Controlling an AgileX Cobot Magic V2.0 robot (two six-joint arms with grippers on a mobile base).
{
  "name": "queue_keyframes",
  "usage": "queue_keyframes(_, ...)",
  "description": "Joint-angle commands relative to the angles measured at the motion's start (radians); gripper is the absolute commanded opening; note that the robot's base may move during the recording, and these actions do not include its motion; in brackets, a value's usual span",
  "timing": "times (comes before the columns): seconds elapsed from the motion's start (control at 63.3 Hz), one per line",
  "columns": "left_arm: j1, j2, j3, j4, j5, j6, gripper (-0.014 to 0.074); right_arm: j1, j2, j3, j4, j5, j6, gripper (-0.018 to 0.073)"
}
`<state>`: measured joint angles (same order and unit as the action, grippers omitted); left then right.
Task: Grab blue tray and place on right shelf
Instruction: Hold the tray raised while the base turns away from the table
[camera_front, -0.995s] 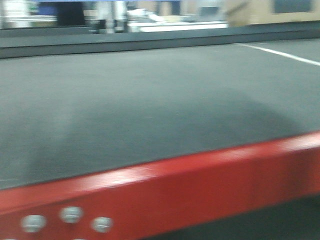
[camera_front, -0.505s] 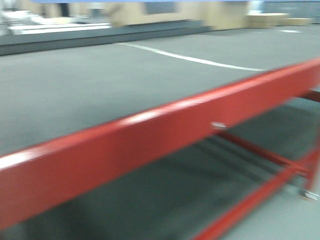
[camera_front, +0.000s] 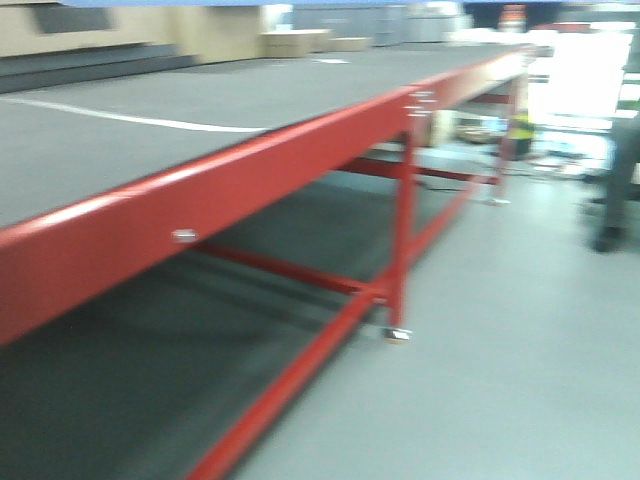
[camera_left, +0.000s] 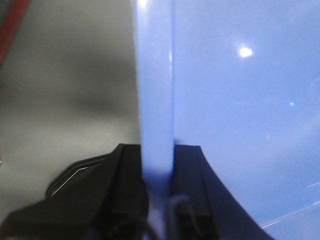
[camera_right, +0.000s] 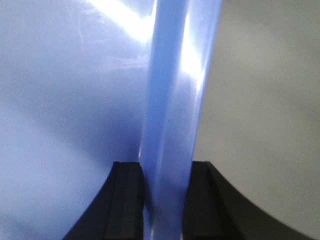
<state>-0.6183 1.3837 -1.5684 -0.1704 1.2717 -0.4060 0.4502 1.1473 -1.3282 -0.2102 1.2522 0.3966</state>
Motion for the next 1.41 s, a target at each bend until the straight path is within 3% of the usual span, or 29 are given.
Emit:
queue_keyframes(0.0, -0.010, -0.032, -0.037, -0.087, 0.059, 0.017, -0.0048, 0.007, -0.020, -0.035, 0.022, -0.006, -0.034, 0.0023)
queue_keyframes(1.39, -0.010, -0.032, -0.037, -0.104, 0.059, 0.017, -0.0048, 0.007, -0.020, -0.035, 0.022, -0.006, -0.034, 0.0023)
